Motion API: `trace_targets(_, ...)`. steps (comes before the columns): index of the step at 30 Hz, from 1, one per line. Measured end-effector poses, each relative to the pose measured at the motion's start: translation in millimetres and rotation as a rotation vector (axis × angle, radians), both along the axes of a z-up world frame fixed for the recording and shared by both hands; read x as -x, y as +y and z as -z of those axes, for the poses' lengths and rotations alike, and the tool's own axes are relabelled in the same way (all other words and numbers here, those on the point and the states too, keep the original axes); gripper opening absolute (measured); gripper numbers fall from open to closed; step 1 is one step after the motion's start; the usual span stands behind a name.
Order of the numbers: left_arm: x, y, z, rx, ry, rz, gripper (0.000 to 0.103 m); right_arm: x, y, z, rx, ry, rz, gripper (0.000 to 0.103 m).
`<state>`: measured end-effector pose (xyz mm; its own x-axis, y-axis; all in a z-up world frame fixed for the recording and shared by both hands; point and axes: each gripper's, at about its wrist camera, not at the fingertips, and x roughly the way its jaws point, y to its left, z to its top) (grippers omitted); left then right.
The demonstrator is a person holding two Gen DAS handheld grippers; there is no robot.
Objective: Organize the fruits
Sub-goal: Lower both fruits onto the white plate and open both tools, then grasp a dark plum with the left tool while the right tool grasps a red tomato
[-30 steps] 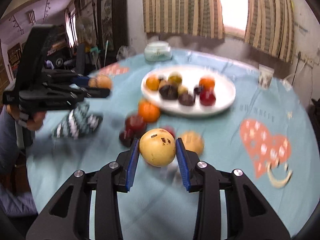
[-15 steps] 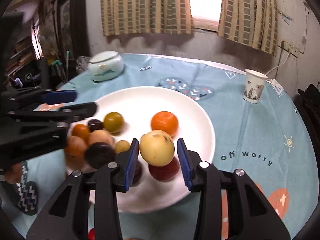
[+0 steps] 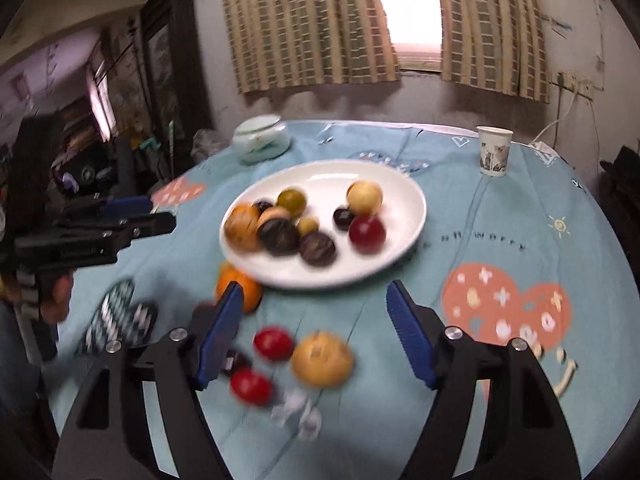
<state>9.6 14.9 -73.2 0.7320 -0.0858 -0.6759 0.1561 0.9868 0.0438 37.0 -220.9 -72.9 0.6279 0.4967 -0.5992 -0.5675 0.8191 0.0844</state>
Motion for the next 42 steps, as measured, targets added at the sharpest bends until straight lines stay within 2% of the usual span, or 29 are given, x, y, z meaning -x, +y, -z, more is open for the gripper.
trace_targets(3,17,-12,14,-0.012,0.022,0.058,0.068,32,3,10,0.072,-0.006,-0.050,0.074)
trace_targets(6,24,-16,25,-0.008,0.047,0.073,0.068,45,12,21,0.129,-0.001,-0.083,0.073)
trace_targets(7,25,-16,27,-0.003,0.055,0.076,0.068,48,19,27,0.150,0.015,-0.111,0.068)
trace_targets(9,29,-12,31,0.008,0.062,0.069,0.068,47,27,34,0.171,0.030,-0.137,0.065)
trace_targets(11,31,-9,32,0.007,0.068,0.067,0.068,42,38,43,0.195,0.055,-0.158,0.058)
trace_targets(12,32,-8,33,0.002,0.073,0.068,0.068,39,42,46,0.202,0.069,-0.162,0.049)
trace_targets(13,33,-7,34,-0.001,0.076,0.070,0.068,34,48,51,0.212,0.090,-0.166,0.045)
trace_targets(16,35,-8,39,-0.012,0.089,0.085,0.068,20,60,60,0.256,0.083,-0.147,0.038)
trace_targets(18,35,-12,42,-0.024,0.098,0.103,0.068,10,59,62,0.243,0.097,-0.131,0.031)
trace_targets(25,25,-41,55,-0.043,0.130,0.154,0.066,13,35,54,0.165,0.094,-0.134,0.029)
trace_targets(27,21,-48,58,-0.052,0.135,0.164,0.062,13,27,48,0.129,0.087,-0.125,0.029)
trace_targets(29,15,-53,62,-0.056,0.152,0.166,0.049,12,23,44,0.109,0.084,-0.119,0.029)
trace_targets(31,9,-55,67,-0.056,0.172,0.158,0.042,12,21,43,0.099,0.079,-0.120,0.029)
trace_targets(37,6,-55,68,-0.025,0.167,0.169,0.036,15,22,43,0.099,0.075,-0.144,0.029)
trace_targets(38,7,-56,68,-0.024,0.165,0.175,0.031,16,22,43,0.101,0.077,-0.145,0.030)
trace_targets(42,11,-58,67,-0.012,0.150,0.193,0.030,14,24,47,0.121,0.086,-0.142,0.030)
